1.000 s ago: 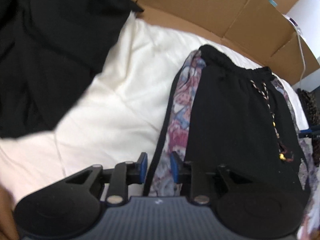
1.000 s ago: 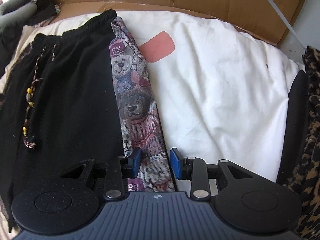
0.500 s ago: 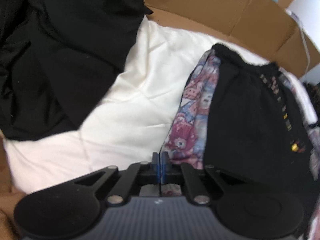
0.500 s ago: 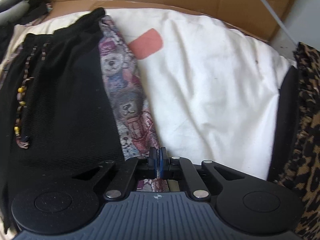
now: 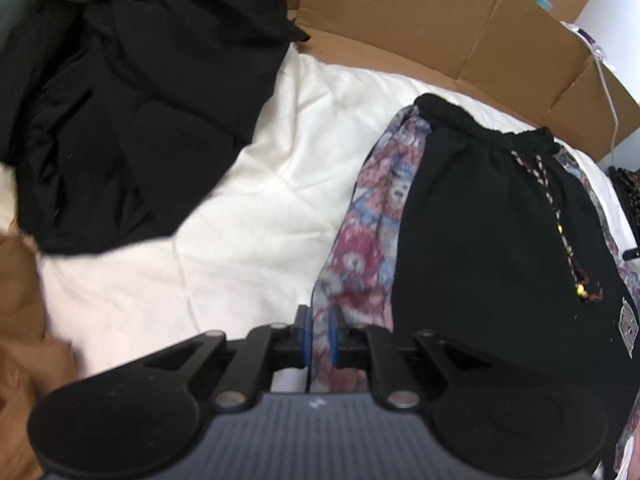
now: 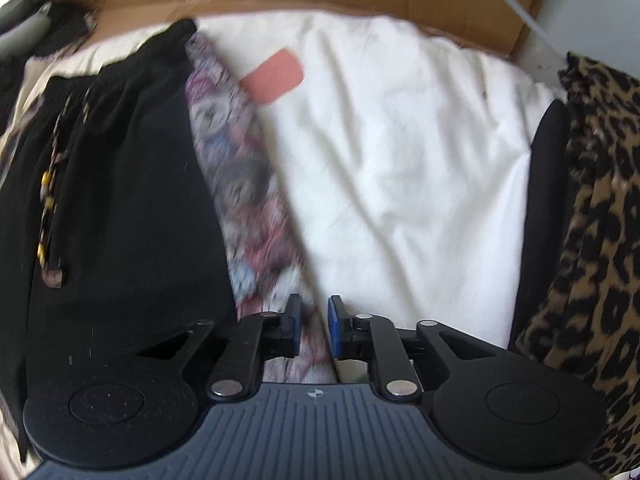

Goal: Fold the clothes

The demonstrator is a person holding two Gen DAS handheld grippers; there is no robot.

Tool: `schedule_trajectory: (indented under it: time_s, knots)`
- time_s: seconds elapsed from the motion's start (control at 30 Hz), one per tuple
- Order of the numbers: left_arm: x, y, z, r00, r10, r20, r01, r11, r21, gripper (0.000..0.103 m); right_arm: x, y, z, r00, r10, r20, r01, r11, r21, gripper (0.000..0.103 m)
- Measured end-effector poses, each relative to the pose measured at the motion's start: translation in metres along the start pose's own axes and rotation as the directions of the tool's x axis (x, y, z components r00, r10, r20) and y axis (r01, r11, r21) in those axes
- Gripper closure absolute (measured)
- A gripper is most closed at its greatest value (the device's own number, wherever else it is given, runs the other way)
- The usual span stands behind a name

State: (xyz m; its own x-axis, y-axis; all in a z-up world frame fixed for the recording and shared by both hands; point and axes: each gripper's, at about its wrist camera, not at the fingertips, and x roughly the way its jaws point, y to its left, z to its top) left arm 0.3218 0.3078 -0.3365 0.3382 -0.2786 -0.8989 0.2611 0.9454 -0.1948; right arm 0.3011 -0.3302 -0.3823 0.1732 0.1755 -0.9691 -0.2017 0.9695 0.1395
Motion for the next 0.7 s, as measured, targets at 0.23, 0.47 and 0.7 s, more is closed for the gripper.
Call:
schedule_trajectory:
  time_s: [0.23,0.47,0.7]
  knots:
    - [0.005,0.003,-0.03,0.998,0.031,-0.056,-0.032,0.999,-0.009,0.093,0.003,0.002,-0.02,0.998,0.019,-0.06,-0.021,0.999,-0.033,0.094]
    - [0.003,-0.004,-0.041,0.995,0.088,-0.037,-0.087,0.995,0.044,0.098,-0.007,-0.003,-0.031,0.992,-0.119,-0.045,0.118,0.993,-0.026,0.102]
    - [-0.014,-0.01,-0.049,0.992,0.124,-0.006,-0.124,0.992,0.009,0.096,-0.022,-0.019,-0.056,0.992,-0.123,-0.001,0.123,0.989,0.086,0.099]
